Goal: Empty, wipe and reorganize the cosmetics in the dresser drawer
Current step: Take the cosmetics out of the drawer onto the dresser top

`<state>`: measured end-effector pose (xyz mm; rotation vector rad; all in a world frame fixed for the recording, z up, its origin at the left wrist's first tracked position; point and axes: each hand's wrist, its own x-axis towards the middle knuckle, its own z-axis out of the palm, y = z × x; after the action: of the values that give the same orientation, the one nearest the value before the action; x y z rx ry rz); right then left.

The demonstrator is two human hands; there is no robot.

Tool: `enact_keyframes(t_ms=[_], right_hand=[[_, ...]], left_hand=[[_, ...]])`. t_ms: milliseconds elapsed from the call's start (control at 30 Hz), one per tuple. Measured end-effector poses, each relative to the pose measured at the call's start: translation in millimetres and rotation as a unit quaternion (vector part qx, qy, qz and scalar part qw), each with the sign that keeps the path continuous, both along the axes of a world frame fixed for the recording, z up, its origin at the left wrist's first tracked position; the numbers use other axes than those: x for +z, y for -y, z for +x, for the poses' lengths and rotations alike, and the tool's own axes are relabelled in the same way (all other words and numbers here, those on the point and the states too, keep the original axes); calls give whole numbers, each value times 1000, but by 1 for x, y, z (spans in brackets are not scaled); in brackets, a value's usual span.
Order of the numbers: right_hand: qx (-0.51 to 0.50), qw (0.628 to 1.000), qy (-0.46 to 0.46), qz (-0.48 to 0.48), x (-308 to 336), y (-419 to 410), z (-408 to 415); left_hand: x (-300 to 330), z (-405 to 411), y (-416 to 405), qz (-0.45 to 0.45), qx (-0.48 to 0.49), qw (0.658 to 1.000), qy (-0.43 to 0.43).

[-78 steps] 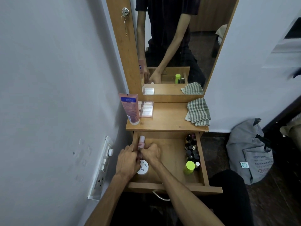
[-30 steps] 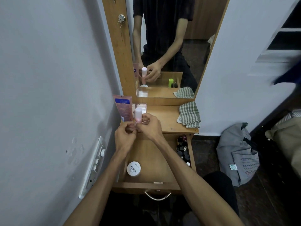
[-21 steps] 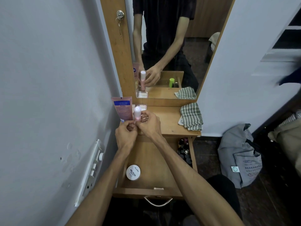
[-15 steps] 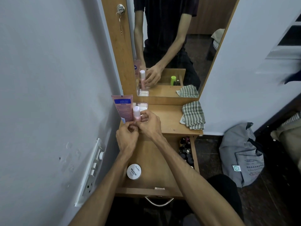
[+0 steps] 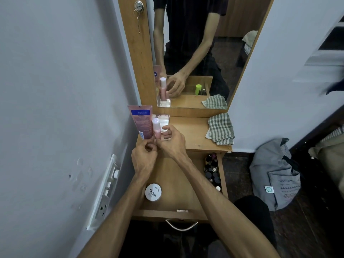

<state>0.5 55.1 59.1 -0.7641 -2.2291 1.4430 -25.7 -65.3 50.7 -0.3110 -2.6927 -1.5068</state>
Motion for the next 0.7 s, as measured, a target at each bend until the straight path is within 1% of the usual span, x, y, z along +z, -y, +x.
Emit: enact_keyframes(t_ms=[67,133,233,267,333,400,467,567,700], right_hand=[[-18,1000,-12,4,0,3,12],[-31,999,-5,15,-4,7,25],[-16,997,66,29,-14,15,48],[7,994,105,33,-18,19,55],[75,979,186,40,-31,29,68],[142,955,255,53,-46,39,77],[203,930,294,86,-57,51,82],[248,910,301,139,-71,65,84],[246,897,291,223,-83,74,81]], left_hand=[[-3,4,6,6,-5,1000,0],[-4,10,14,6,-13,1000,8],[-10,17,27,-27,-25,999,24],[-11,19,32,-56,-41,997,24],[-17,24,45,-142,-94,985,20],[-20,28,57,-233,-161,959,-4],[-24,29,67,-284,-197,938,-22],[-30,30,77,-319,-214,923,-30],[-35,34,82,-340,-229,911,-54]])
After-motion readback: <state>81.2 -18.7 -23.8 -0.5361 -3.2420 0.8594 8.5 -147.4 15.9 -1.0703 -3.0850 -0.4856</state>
